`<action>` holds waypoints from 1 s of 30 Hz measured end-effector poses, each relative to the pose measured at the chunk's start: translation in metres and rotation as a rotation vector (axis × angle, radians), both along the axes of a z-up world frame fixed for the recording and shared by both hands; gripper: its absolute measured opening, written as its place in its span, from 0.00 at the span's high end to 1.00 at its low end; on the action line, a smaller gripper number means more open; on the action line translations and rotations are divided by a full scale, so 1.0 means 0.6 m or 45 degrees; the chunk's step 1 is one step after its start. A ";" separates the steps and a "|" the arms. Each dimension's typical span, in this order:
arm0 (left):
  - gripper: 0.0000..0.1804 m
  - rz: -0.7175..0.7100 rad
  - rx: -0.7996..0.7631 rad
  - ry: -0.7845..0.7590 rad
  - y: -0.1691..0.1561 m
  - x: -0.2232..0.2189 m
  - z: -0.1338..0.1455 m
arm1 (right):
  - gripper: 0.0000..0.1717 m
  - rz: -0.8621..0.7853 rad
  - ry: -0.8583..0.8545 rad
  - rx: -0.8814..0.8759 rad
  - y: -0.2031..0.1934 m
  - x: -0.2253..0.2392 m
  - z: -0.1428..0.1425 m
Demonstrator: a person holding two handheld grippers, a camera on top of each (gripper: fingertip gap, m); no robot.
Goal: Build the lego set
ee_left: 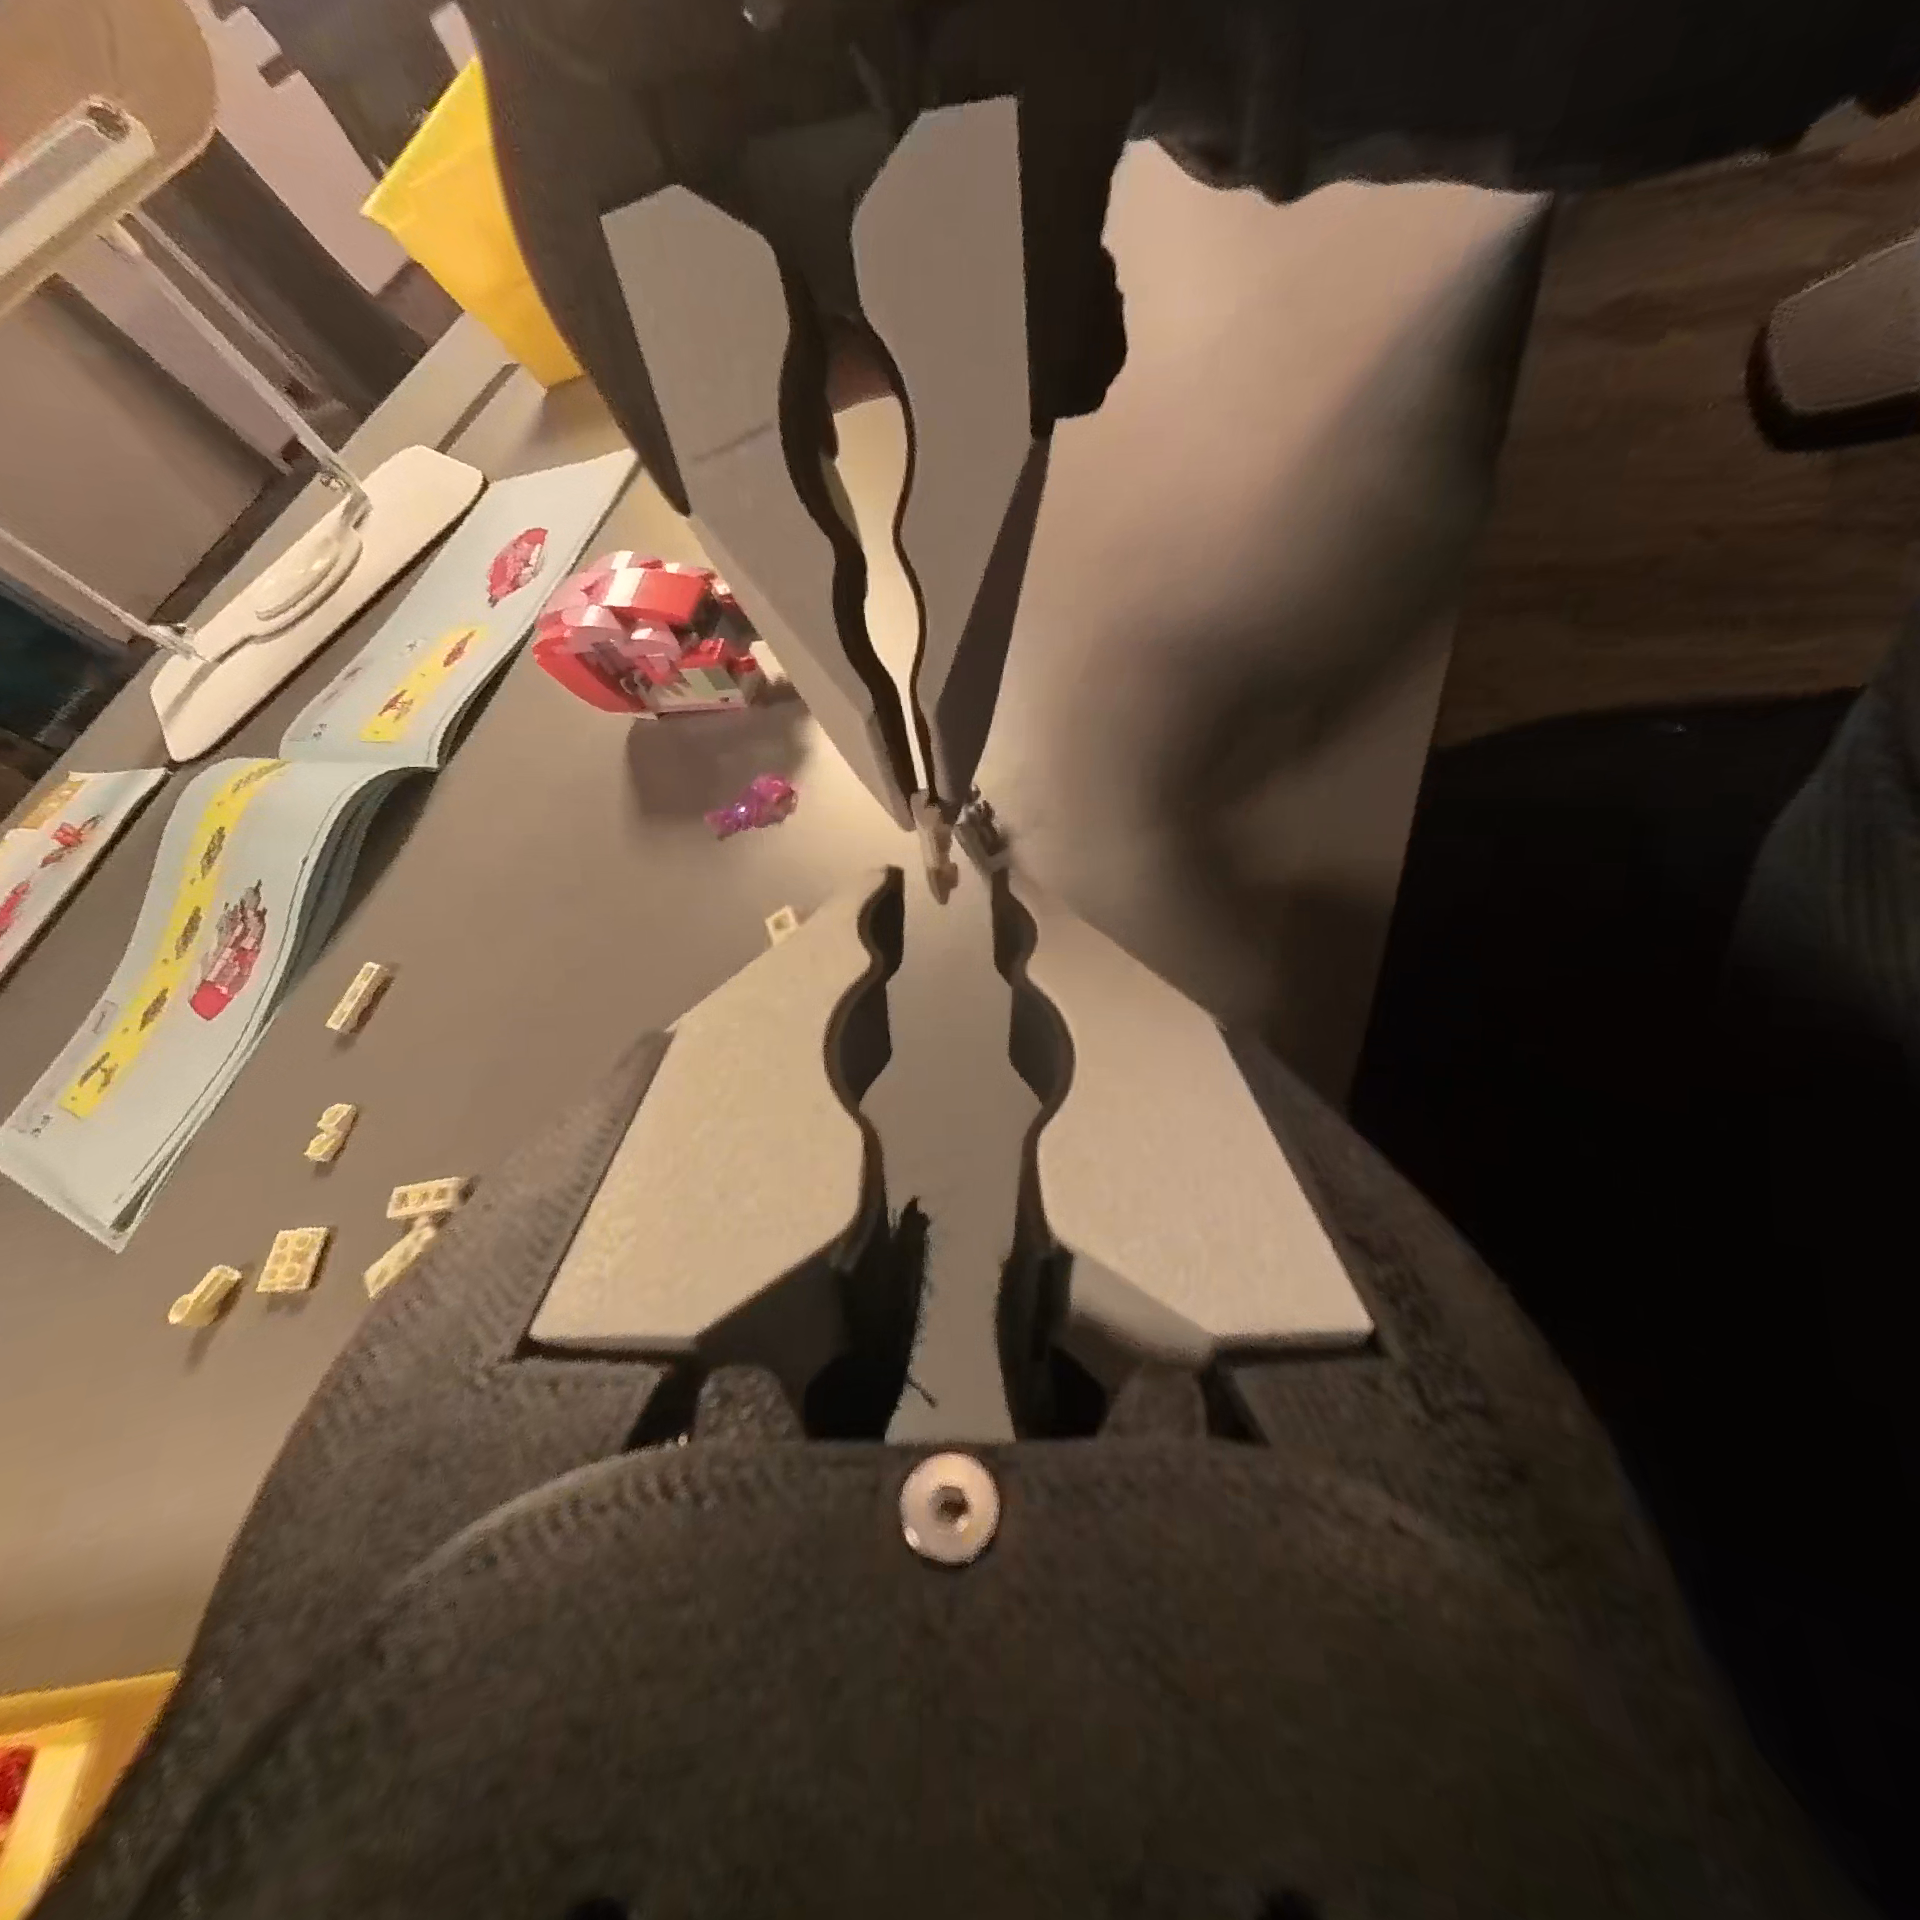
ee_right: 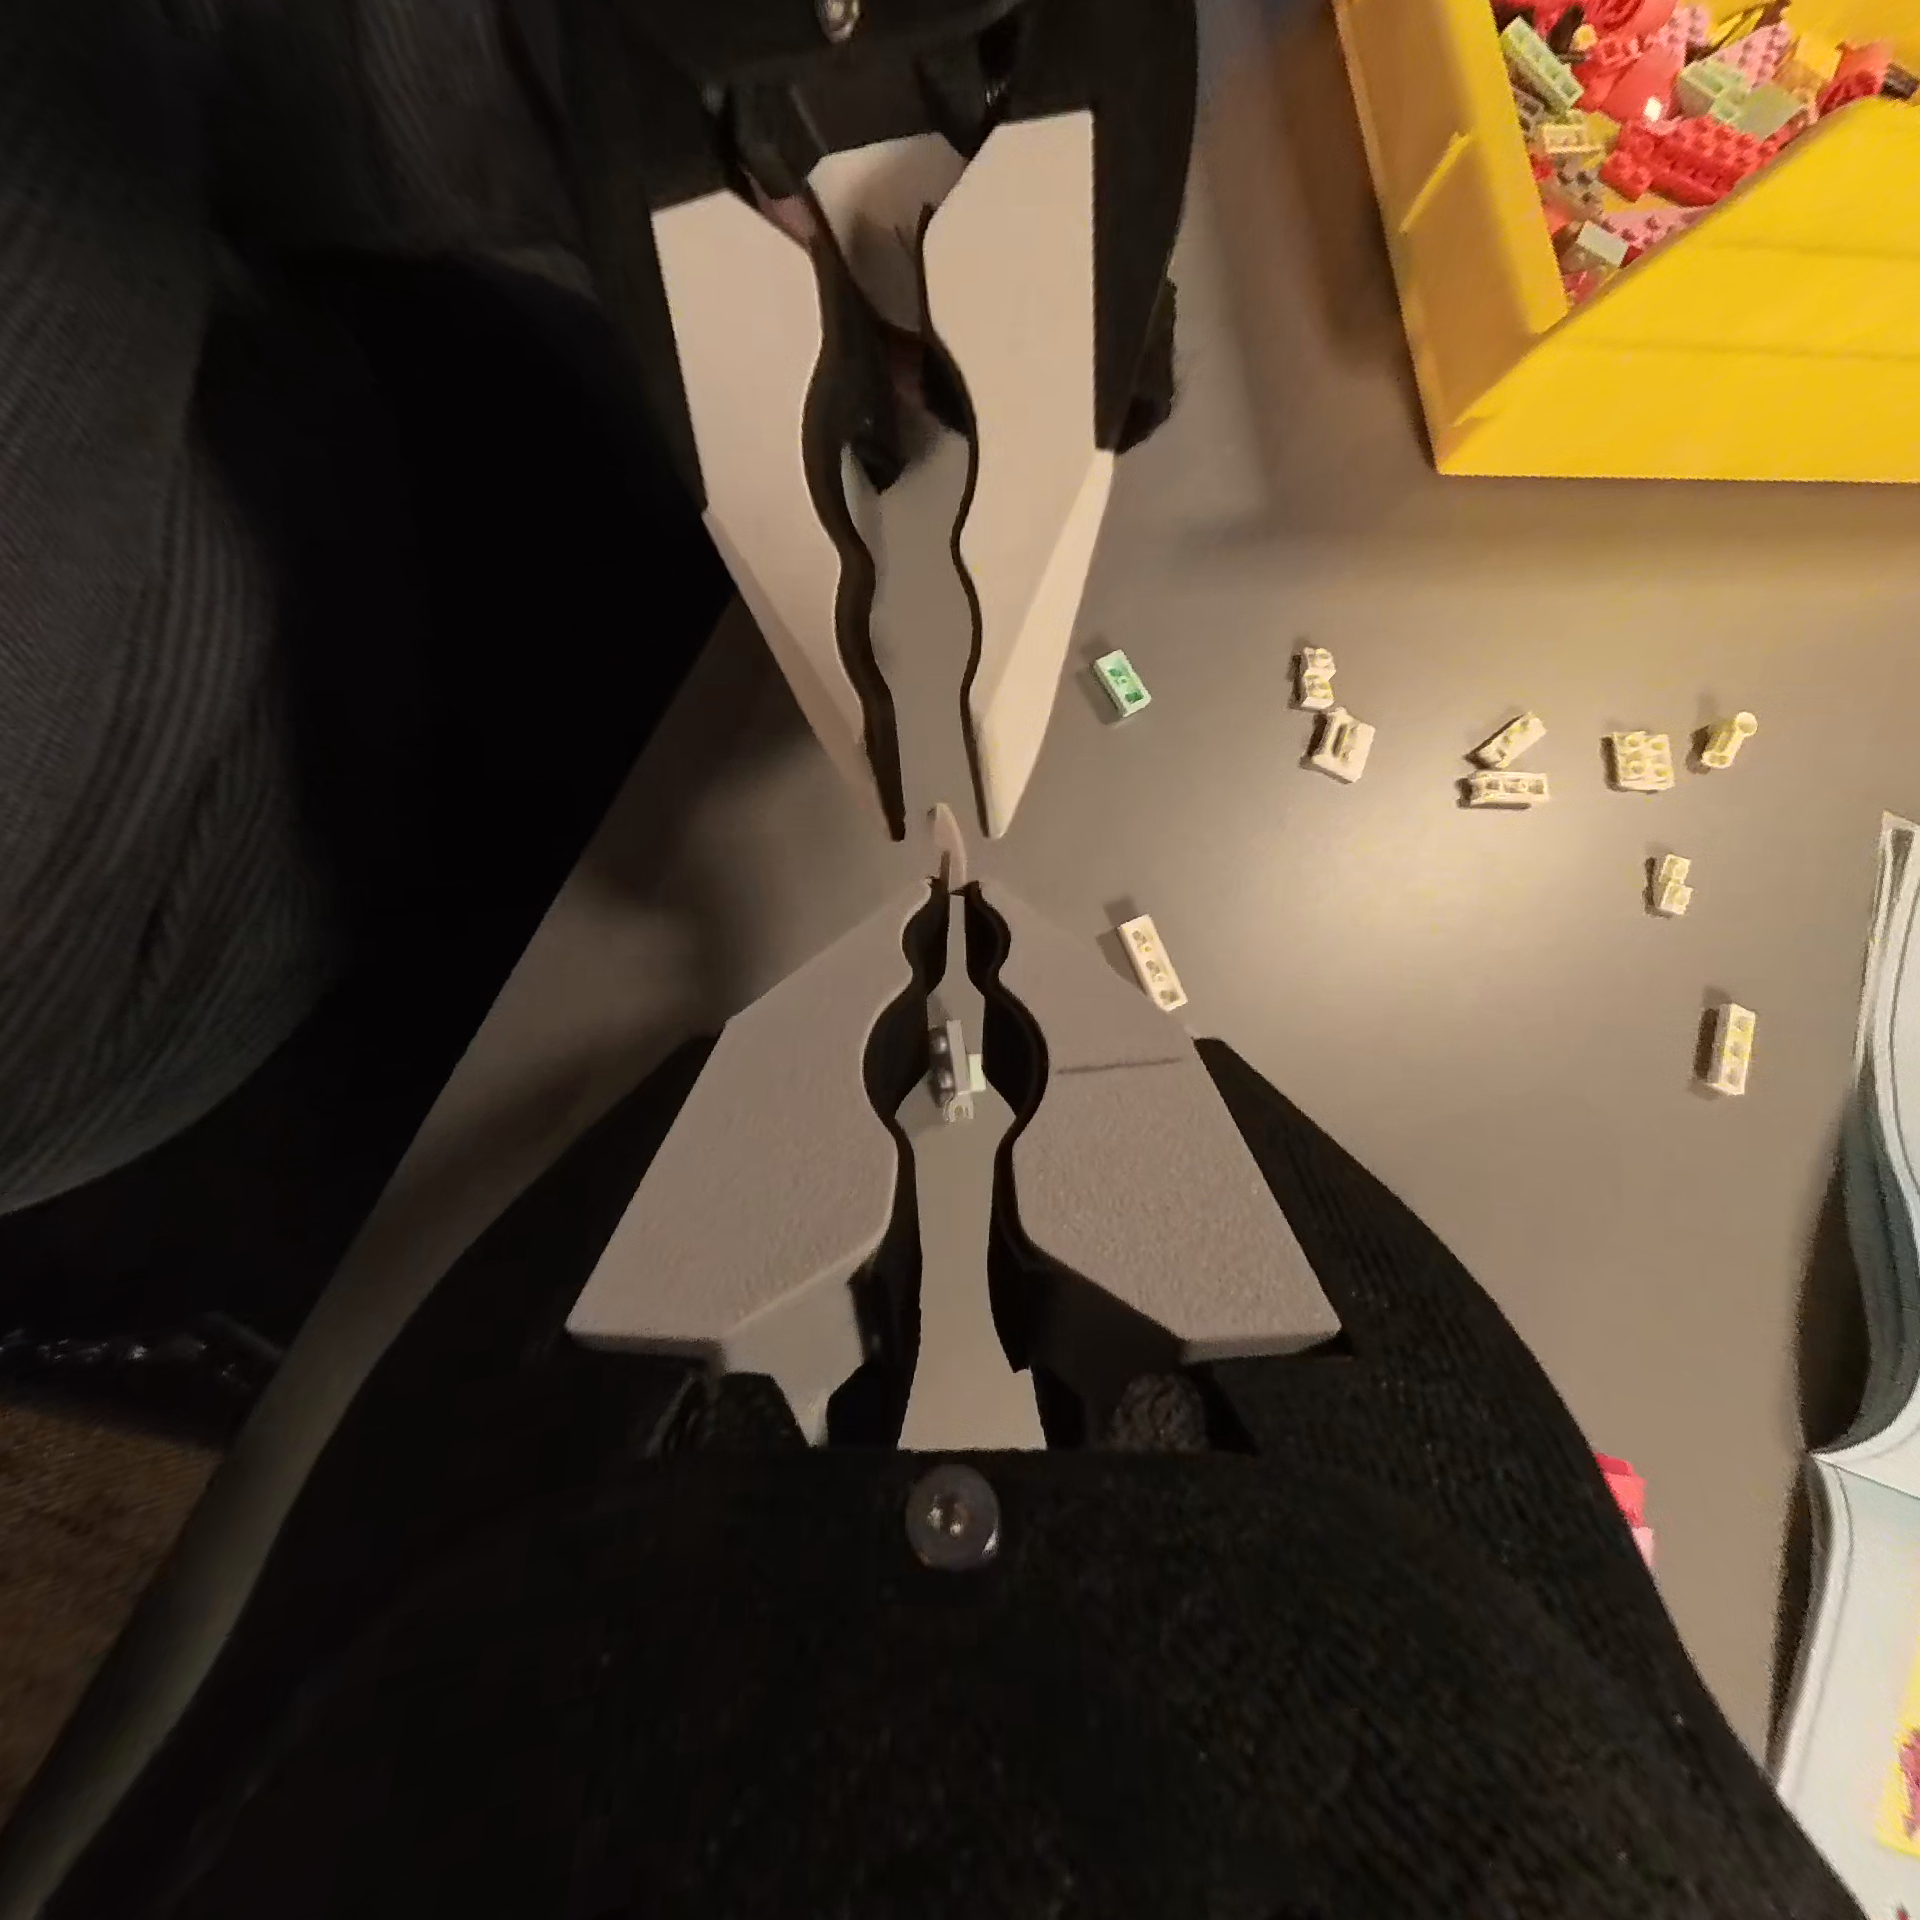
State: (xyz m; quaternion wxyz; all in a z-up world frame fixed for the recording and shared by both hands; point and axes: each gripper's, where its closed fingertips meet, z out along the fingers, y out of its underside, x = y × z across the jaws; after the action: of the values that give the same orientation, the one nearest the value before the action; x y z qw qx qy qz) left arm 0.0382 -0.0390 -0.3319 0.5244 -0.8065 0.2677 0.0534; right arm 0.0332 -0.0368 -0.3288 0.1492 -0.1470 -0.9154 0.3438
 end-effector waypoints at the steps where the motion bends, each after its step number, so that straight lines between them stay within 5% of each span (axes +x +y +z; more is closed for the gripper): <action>1: 0.90 -0.012 -0.004 -0.005 0.000 0.003 -0.002 | 0.99 0.003 -0.001 0.007 0.001 0.001 -0.002; 16: 0.98 0.018 -0.065 -0.070 0.003 -0.001 -0.009 | 0.98 -0.003 0.014 0.078 0.002 -0.002 -0.020; 21: 0.98 0.081 -0.120 -0.169 0.007 -0.009 -0.018 | 0.69 -0.095 0.038 -0.091 0.008 -0.017 -0.003; 30: 0.98 0.146 -0.246 -0.261 0.021 -0.012 -0.036 | 0.72 -0.068 -0.037 -0.117 0.047 0.000 -0.050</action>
State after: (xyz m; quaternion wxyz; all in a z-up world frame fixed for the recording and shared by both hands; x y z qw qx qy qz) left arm 0.0312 -0.0263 -0.3538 0.4651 -0.8684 0.1702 -0.0254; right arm 0.0329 -0.0086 -0.3586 0.1382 -0.1828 -0.8964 0.3793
